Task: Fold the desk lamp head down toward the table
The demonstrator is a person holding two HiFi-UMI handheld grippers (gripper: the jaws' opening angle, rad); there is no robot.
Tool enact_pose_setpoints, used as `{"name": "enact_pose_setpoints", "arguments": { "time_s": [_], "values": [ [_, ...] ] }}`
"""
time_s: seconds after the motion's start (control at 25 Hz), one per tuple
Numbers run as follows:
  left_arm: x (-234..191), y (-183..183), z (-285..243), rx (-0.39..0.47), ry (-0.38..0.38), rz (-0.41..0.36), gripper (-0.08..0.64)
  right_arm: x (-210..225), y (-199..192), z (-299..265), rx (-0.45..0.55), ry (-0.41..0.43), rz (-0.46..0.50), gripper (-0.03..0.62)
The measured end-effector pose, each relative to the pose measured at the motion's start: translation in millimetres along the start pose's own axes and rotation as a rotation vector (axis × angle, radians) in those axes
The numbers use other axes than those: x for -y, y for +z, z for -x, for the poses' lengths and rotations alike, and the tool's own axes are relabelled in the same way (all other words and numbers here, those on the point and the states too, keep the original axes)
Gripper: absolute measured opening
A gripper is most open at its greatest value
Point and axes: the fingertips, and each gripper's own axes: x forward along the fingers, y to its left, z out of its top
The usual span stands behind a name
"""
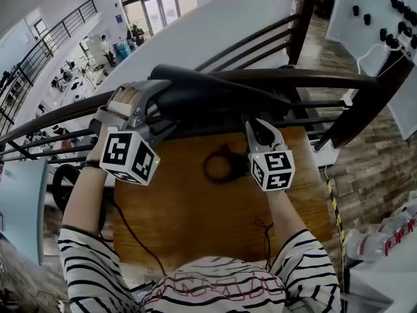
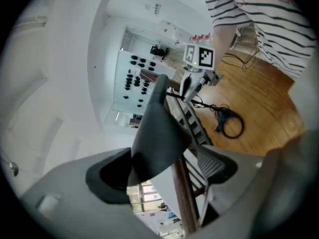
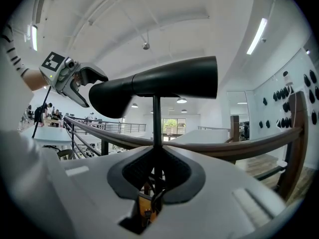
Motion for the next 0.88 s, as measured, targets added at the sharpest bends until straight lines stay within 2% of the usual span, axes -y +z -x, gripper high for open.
{"name": "enact_pose_setpoints", "arguments": {
  "time_s": [0.24, 0.56, 0.88],
  "values": [
    [13, -3, -5, 0.008, -0.02, 0.056, 0.405, 0, 0, 0, 0.002, -0.001, 0.015, 0.038],
    [51, -9, -23, 0.01, -0.05, 0.153, 0.393, -1, -2, 0, 0.007, -0.006, 0.018, 0.037],
    [87, -11, -51, 0.036, -0.044, 0.333, 0.365, -3, -2, -1, 0.009, -0.006, 0.016, 0.037]
  ]
}}
